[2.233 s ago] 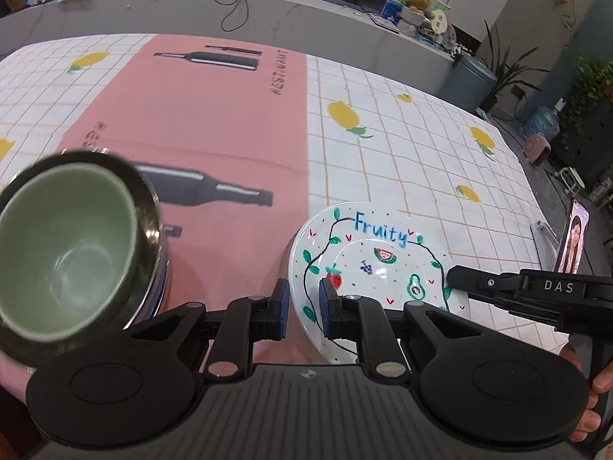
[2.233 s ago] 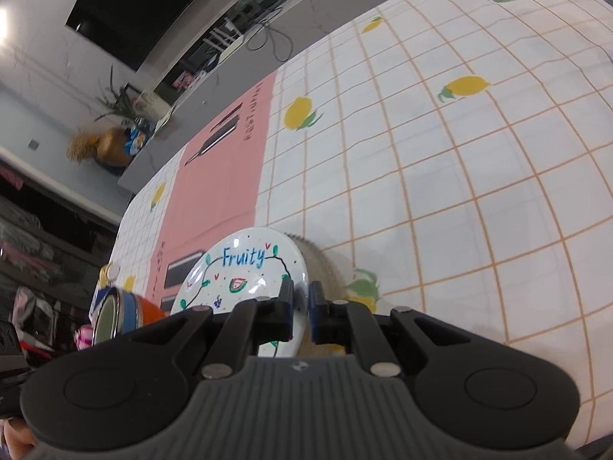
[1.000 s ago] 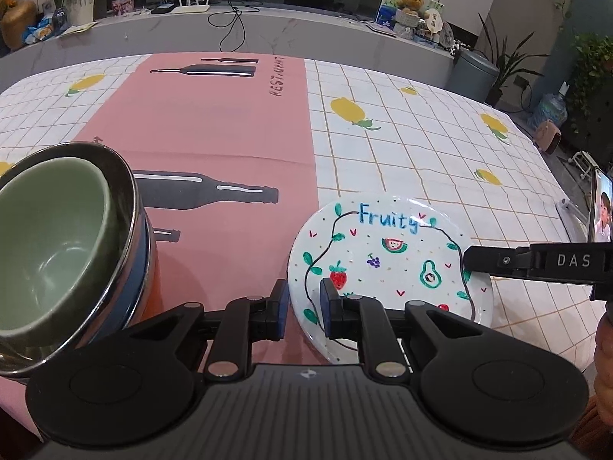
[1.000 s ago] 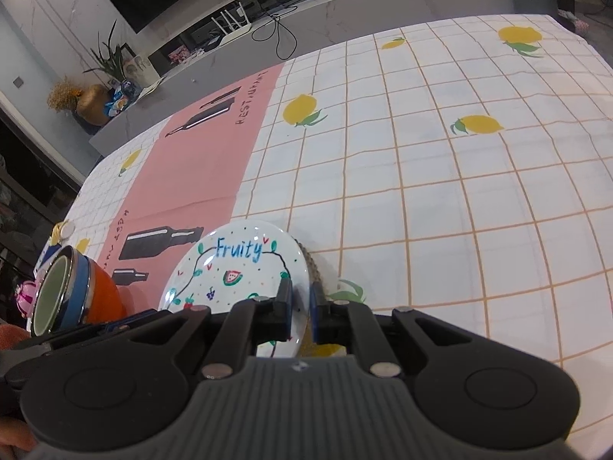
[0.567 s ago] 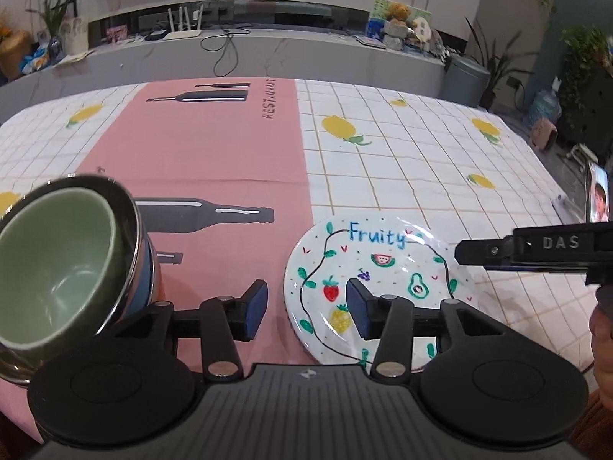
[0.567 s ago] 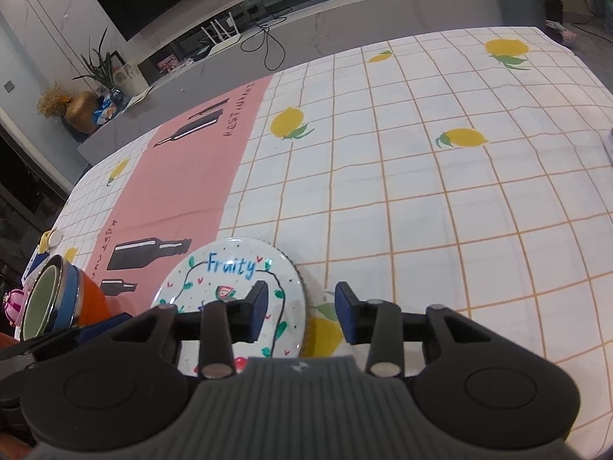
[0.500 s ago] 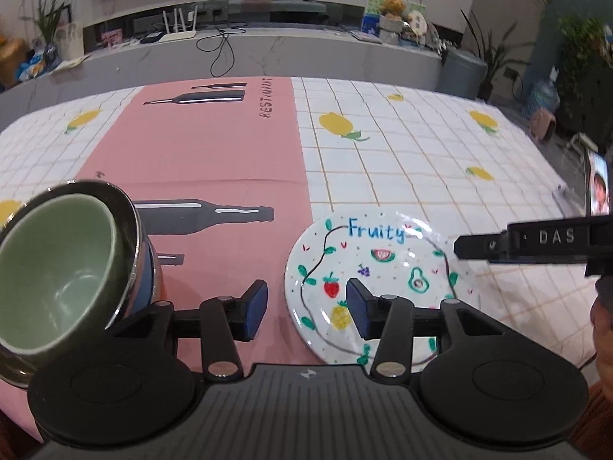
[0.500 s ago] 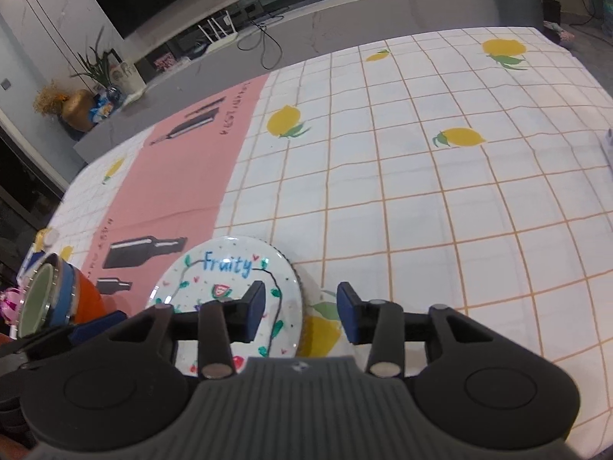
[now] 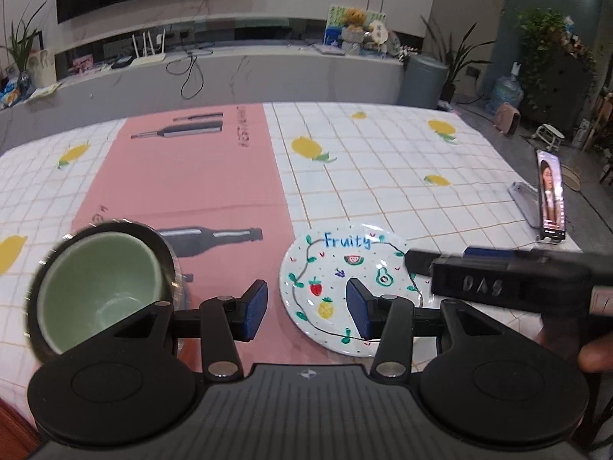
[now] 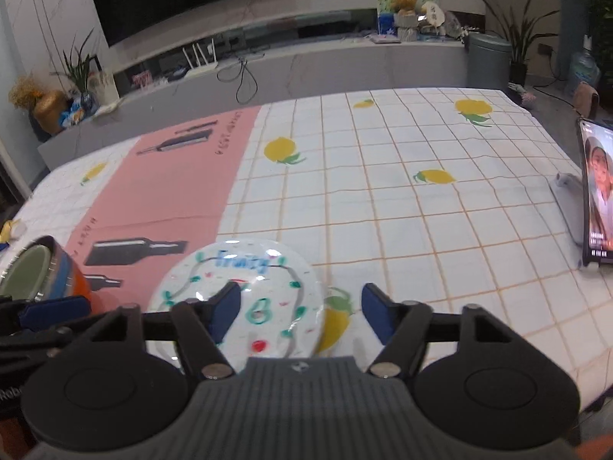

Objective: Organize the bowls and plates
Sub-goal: 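Move both tools to the rim of the nested bowl stack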

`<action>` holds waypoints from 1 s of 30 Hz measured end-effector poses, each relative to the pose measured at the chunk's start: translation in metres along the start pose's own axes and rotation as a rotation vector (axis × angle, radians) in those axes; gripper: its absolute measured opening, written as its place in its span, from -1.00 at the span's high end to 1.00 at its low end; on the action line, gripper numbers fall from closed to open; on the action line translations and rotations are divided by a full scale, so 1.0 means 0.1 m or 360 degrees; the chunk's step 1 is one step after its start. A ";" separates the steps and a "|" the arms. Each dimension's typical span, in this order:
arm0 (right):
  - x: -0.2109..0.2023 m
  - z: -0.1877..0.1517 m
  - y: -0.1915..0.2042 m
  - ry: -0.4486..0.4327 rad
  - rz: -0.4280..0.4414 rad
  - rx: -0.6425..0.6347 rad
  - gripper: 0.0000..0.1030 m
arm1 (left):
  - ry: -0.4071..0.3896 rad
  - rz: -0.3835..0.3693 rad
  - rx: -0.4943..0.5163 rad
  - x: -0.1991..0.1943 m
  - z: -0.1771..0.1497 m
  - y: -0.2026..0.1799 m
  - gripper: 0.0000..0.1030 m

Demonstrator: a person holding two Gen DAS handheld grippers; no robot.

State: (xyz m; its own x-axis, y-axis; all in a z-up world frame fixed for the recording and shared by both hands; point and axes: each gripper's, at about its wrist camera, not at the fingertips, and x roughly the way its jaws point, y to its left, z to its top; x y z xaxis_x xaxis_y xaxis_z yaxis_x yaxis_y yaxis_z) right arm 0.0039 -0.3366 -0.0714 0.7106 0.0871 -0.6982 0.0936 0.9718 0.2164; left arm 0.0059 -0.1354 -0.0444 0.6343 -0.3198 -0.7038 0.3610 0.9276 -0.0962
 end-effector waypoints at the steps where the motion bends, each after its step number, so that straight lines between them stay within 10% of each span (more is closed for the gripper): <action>1: -0.02 -0.03 0.04 -0.0001 -0.0001 0.0024 -0.35 | -0.0013 0.0006 0.0028 -0.05 0.01 0.02 -0.06; 13: -0.19 -0.09 0.67 0.0139 0.0135 0.0247 -0.53 | -0.0092 0.0091 0.0153 -0.61 0.18 0.79 -0.25; 21: -0.07 0.03 1.10 0.0237 0.0331 0.0334 -0.66 | -0.0066 0.0147 -0.0242 -0.52 0.13 1.57 -0.41; 30: 0.36 -0.05 1.37 0.0476 0.0371 0.0412 -0.65 | 0.0073 -0.0049 -0.0691 -0.15 -0.14 2.13 -0.44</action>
State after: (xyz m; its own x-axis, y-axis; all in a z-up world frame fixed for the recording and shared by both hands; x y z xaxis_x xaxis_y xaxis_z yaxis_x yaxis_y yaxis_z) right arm 0.0390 -0.1993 -0.0707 0.5046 0.3934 -0.7686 0.1533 0.8352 0.5281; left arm 0.0640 0.0697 -0.0639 0.5931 -0.3487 -0.7257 0.0518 0.9160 -0.3978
